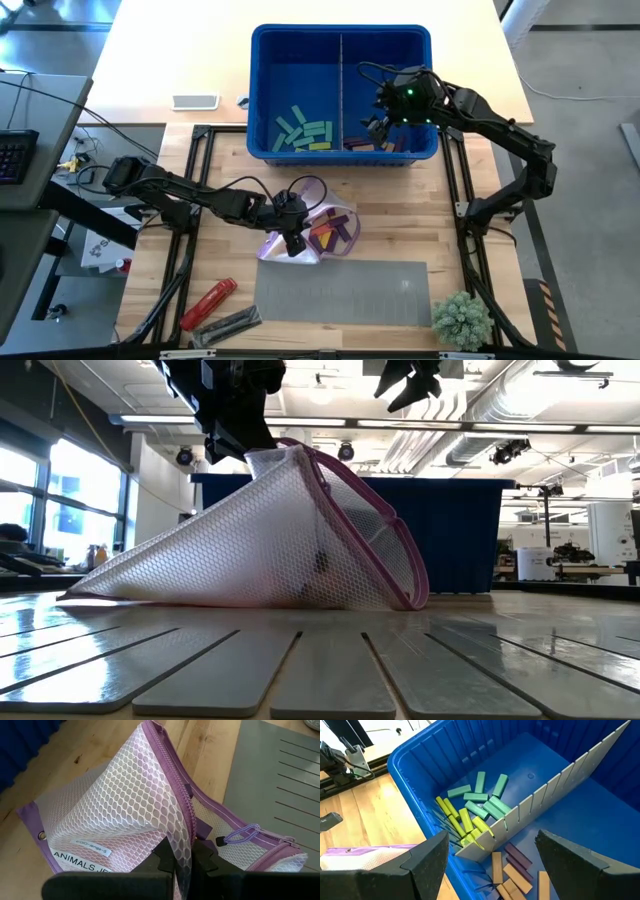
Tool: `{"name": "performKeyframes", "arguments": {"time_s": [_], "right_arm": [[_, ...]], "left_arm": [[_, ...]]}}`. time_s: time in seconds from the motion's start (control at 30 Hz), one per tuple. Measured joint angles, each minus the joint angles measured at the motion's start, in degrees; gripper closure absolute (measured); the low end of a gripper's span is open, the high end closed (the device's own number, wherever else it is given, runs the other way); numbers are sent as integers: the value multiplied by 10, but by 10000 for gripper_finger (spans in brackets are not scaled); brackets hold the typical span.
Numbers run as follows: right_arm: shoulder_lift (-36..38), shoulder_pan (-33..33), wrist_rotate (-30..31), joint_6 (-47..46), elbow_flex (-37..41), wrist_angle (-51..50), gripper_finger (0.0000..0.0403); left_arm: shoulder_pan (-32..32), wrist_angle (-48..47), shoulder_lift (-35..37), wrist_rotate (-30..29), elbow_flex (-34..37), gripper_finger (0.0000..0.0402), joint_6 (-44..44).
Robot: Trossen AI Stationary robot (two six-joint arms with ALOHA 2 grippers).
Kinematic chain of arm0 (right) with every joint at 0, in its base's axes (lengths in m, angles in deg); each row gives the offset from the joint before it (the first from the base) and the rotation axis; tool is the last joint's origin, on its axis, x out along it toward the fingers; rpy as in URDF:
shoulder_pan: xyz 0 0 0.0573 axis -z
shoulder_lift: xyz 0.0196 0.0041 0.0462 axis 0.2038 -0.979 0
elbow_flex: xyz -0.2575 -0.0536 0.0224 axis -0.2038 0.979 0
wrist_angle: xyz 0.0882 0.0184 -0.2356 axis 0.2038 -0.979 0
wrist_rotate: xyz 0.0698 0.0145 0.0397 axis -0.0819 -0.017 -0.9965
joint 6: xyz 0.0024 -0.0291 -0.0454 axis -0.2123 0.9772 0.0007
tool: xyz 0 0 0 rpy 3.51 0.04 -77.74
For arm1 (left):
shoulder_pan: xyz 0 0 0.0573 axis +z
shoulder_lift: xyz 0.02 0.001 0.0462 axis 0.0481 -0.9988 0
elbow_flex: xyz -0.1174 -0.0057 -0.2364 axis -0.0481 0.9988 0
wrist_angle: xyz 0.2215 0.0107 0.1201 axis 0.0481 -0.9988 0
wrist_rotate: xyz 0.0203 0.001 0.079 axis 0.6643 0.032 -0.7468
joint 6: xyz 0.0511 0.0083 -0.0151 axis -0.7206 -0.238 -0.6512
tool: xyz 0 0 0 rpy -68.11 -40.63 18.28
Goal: Sort blocks
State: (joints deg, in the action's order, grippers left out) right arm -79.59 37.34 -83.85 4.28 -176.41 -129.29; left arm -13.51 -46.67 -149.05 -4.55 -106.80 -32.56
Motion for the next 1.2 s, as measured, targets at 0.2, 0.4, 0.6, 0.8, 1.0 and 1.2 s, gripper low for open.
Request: {"name": "performKeyframes", "arguments": {"time_s": [0.2,0.4,0.6,0.8,1.0,1.2], "right_arm": [[0,0,0,4,0,0,116],[0,0,0,6,0,0,116],[0,0,0,6,0,0,116],[0,0,0,6,0,0,116],[0,0,0,7,0,0,116],[0,0,2,86,0,0,116]], "left_arm": [[0,0,0,0,0,402,0],[0,0,0,0,0,402,0],[0,0,0,0,0,402,0],[0,0,0,0,0,402,0],[0,0,0,0,0,402,0],[-2,0,0,-3,0,402,-3]]}}
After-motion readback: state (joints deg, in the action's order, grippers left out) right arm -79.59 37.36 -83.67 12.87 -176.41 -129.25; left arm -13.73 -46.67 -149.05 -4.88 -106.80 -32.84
